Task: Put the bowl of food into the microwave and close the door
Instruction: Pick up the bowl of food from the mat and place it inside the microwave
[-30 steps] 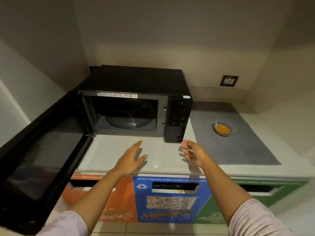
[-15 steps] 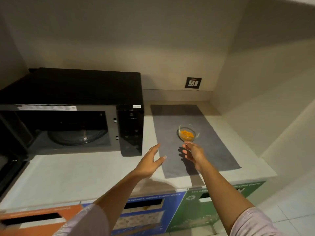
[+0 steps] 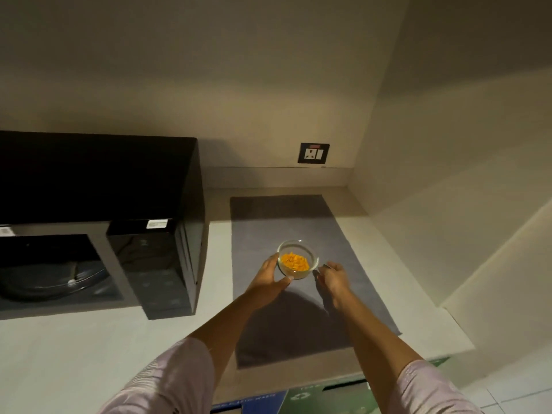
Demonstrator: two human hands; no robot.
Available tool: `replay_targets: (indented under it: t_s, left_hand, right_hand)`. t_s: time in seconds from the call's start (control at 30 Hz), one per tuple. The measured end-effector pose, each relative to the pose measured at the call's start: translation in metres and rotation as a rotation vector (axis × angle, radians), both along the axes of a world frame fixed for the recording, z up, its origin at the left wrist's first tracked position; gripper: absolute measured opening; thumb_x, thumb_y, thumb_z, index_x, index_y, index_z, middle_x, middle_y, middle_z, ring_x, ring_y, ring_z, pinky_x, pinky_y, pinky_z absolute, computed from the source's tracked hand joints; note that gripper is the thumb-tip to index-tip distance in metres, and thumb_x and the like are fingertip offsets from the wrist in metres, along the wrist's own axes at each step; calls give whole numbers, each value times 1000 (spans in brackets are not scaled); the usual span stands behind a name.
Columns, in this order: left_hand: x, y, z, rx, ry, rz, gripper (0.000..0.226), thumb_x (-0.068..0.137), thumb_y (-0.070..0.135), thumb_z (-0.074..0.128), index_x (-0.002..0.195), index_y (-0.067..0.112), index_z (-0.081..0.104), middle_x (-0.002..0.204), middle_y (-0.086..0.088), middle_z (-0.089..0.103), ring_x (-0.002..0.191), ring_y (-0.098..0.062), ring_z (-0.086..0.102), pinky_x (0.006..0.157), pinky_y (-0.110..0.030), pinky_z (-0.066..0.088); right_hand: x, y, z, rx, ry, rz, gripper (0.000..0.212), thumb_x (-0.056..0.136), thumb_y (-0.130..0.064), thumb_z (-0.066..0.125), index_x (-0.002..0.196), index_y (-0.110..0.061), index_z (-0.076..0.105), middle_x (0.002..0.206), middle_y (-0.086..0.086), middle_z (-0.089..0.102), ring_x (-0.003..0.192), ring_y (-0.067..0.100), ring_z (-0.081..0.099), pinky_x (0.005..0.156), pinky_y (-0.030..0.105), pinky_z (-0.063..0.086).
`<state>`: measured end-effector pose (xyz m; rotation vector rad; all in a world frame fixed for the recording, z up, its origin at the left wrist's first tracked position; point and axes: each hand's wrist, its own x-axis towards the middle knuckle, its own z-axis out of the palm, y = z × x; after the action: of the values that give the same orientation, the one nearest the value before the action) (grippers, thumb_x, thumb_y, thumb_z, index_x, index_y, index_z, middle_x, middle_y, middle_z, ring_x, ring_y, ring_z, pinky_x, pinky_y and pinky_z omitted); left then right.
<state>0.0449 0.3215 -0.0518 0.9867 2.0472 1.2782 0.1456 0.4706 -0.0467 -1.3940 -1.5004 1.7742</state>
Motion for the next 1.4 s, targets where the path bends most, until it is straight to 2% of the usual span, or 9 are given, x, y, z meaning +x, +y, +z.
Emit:
replay_targets:
  t_s: [0.17, 0.27, 0.37, 0.5, 0.7, 0.8, 1.1, 1.3, 1.4]
  left_hand:
    - [-13, 31, -8, 84, -25, 96, 39, 92, 6, 63, 130, 13, 52, 121, -6, 63, 102, -7, 62, 78, -4, 48]
    - [-17, 37, -8, 11, -109, 112, 50, 96, 9, 57, 142, 2, 39, 134, -11, 57, 106, -2, 62, 87, -11, 49]
    - [-20, 41, -13, -93, -43, 101, 76, 89, 15, 68, 152, 12, 24, 143, -9, 50, 131, -26, 50, 109, -34, 42]
    - [-23, 45, -19, 22, -15, 169, 47, 91, 5, 64, 135, 1, 49, 126, -17, 61, 123, -35, 57, 88, -16, 51]
    - [-19, 26, -24, 123, 12, 130, 63, 70, 10, 84, 128, 7, 58, 120, -11, 69, 111, -27, 65, 97, -38, 52]
    - [-11, 7, -32, 167, -20, 148, 64, 67, 15, 86, 125, 20, 60, 117, 1, 70, 109, -17, 65, 94, -22, 52]
    - [22, -92, -46, 302, -134, 252, 64, 60, 8, 84, 114, 34, 61, 101, 24, 74, 97, 1, 68, 84, -18, 54]
    - [39, -191, -45, 261, -42, 327, 63, 68, 19, 87, 125, 29, 61, 115, 4, 73, 109, -15, 68, 95, -37, 54]
    - [50, -243, -44, 272, 12, 387, 62, 71, 27, 85, 128, 22, 60, 120, 3, 71, 110, -14, 67, 95, -31, 54]
  right_hand:
    - [-20, 21, -10, 69, -47, 195, 22, 93, -8, 53, 94, -29, 45, 84, 1, 43, 68, 13, 42, 59, 23, 34]
    - [-23, 28, -13, 89, 0, 237, 27, 93, -5, 55, 119, -11, 54, 109, 14, 54, 96, 28, 55, 81, 34, 49]
    - [-21, 26, -11, 95, 84, 293, 14, 91, 3, 55, 102, -5, 58, 87, 12, 59, 71, 20, 55, 62, 22, 44]
    - [-20, 23, -8, 30, 136, 251, 15, 86, 4, 60, 99, -2, 62, 75, 9, 58, 66, 17, 55, 58, 23, 46]
    - [-11, 16, -10, -34, 122, 187, 16, 84, 2, 63, 73, -10, 65, 65, 10, 57, 58, 19, 57, 48, 23, 52]
    - [1, 2, -17, -10, 126, 177, 17, 81, -5, 69, 70, -17, 73, 62, 3, 68, 60, 16, 67, 52, 24, 58]
    - [22, -84, -15, -17, 127, 274, 8, 80, -6, 70, 81, -14, 74, 62, 2, 69, 61, 14, 68, 55, 28, 57]
    - [23, -167, -17, -22, 105, 394, 5, 79, -12, 73, 83, -12, 74, 64, 5, 67, 63, 20, 68, 57, 30, 58]
    - [17, -212, -21, -8, 50, 433, 11, 81, -8, 70, 90, -10, 75, 69, 7, 71, 63, 22, 69, 57, 30, 58]
